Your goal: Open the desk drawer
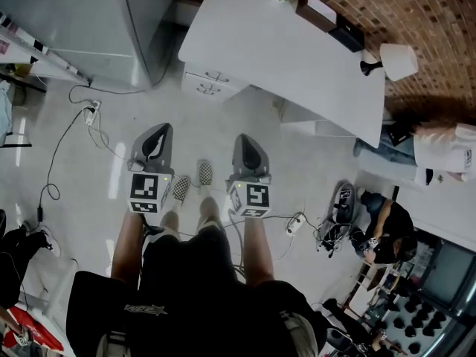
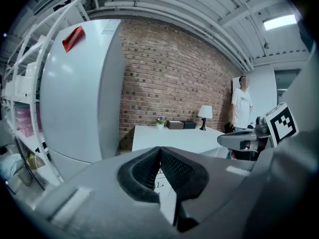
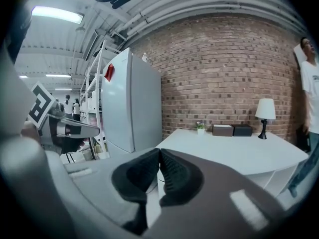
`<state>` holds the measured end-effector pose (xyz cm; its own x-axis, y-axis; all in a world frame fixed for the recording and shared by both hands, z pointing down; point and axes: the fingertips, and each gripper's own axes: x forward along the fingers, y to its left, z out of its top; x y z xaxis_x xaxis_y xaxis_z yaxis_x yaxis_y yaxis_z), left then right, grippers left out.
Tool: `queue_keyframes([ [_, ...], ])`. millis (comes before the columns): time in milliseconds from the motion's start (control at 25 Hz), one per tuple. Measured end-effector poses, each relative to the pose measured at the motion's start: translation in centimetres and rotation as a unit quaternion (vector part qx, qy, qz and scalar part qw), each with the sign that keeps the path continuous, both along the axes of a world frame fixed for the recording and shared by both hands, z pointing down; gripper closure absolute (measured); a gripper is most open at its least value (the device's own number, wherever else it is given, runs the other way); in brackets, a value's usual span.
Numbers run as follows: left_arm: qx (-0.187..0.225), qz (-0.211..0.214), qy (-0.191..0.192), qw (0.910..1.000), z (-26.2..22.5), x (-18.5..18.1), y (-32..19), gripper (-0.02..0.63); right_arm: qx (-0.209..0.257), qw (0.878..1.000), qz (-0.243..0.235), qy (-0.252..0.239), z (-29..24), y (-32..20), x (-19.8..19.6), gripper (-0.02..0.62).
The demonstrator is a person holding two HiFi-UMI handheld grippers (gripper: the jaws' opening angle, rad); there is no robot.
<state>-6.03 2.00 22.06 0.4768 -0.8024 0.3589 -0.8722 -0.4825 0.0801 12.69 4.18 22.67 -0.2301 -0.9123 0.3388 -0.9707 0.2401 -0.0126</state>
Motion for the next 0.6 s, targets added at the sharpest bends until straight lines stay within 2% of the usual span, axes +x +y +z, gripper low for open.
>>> queue_keyframes([
  [160,-0.025,-0.021,-0.004,0.9994,3.0,0.2,-1.3,0.595,-0.008,1.000,-0.008,-0.010,3.2,-2.4,0.7,0.592],
  [600,-0.026,-0.062,-0.018,0.9976,13.8,2.8,-6.7,0.595,-0.051,0.998,-0.027,-0.035,16.3,-8.4,3.5,0.592],
])
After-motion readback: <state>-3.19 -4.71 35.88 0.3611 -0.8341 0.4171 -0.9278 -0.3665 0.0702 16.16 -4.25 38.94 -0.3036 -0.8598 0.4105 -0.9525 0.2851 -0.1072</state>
